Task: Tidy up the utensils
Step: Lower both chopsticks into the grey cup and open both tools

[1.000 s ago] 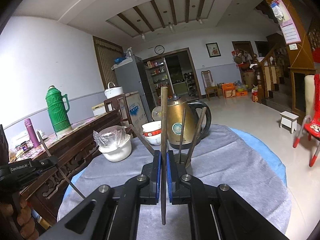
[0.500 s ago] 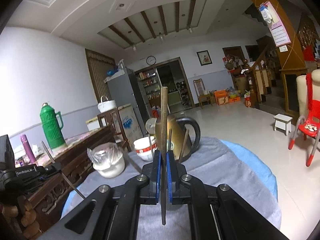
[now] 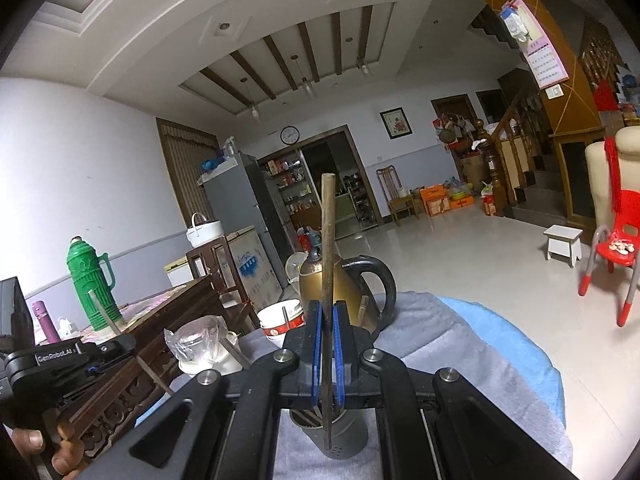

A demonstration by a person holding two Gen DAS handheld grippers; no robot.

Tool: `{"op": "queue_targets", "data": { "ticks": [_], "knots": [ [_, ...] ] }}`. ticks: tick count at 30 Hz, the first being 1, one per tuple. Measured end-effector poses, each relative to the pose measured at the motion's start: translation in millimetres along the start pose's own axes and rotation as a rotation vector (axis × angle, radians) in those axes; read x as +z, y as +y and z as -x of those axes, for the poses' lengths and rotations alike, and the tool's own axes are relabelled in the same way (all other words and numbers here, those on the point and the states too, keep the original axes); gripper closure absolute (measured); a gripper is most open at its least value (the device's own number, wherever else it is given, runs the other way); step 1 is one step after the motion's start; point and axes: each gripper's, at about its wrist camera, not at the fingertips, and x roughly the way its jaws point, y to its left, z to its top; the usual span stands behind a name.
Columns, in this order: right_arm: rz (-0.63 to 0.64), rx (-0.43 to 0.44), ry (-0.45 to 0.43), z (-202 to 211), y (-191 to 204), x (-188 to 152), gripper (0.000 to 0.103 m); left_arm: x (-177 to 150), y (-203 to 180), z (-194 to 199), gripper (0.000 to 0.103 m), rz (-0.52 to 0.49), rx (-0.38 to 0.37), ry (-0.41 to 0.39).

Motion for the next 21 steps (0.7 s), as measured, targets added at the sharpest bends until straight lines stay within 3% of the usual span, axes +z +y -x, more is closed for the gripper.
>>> {"op": "queue_targets", "data": {
  "ticks": [14, 21],
  "knots": [
    [0.014, -0.029, 0.035, -11, 1, -1, 0.097, 14, -12, -18, 0.096, -0.028, -0.009, -0.001],
    [0.021, -0.025, 0.032, -16, 1, 5, 0.097, 13, -24, -31, 0.096, -0.087, 0.047, 0.018]
  ]
}}
